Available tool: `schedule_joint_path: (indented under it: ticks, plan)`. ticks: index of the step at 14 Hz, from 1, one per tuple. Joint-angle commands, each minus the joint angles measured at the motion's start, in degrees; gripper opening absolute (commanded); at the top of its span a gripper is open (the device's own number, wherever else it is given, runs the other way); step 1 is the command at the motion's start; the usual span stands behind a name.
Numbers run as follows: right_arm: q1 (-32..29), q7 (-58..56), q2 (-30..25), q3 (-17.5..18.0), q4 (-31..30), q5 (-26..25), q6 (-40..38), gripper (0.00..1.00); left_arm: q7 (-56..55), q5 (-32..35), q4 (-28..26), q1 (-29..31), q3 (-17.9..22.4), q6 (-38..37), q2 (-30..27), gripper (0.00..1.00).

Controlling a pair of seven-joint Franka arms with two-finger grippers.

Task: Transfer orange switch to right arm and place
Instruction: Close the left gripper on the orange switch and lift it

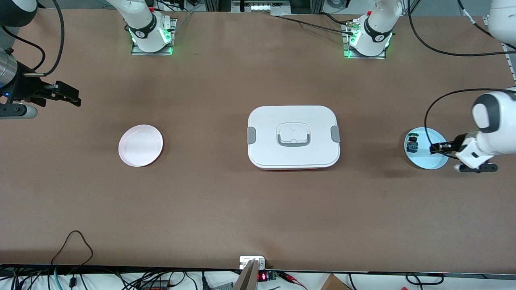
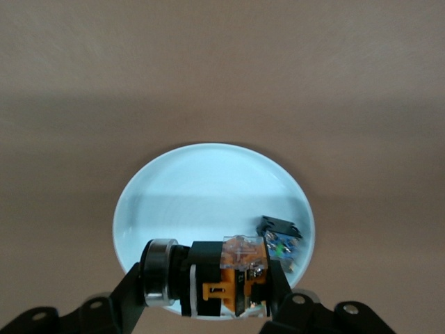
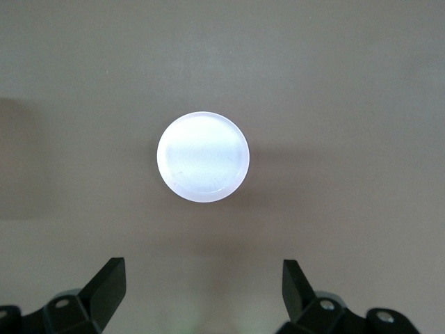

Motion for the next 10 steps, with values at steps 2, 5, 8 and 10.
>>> schedule_joint_path:
  ticks: [2,5,8,10]
  plan:
    - [-0.22,-0.11,-0.28,0.28,-0.20,-0.44,0.37,1.00,0.78,-0.24,7.82,0.28,-4.22,-9.49,-0.15,0.33]
    - [0.21,0.07,-0.28,0.55,-0.03,-1.13,0.36,1.00,1.05,-4.26,14.33,0.81,-9.06,-18.92,-0.15,0.33]
    - [0.39,0.33,-0.28,0.55,0.59,-1.05,0.37,1.00,1.23,-12.97,16.72,0.72,-13.17,-21.04,-0.24,0.28]
    - [-0.04,-0.11,-0.28,0.37,1.73,-0.44,-0.07,1.00,1.40,-18.76,16.72,1.07,-17.83,-21.04,-1.37,0.26]
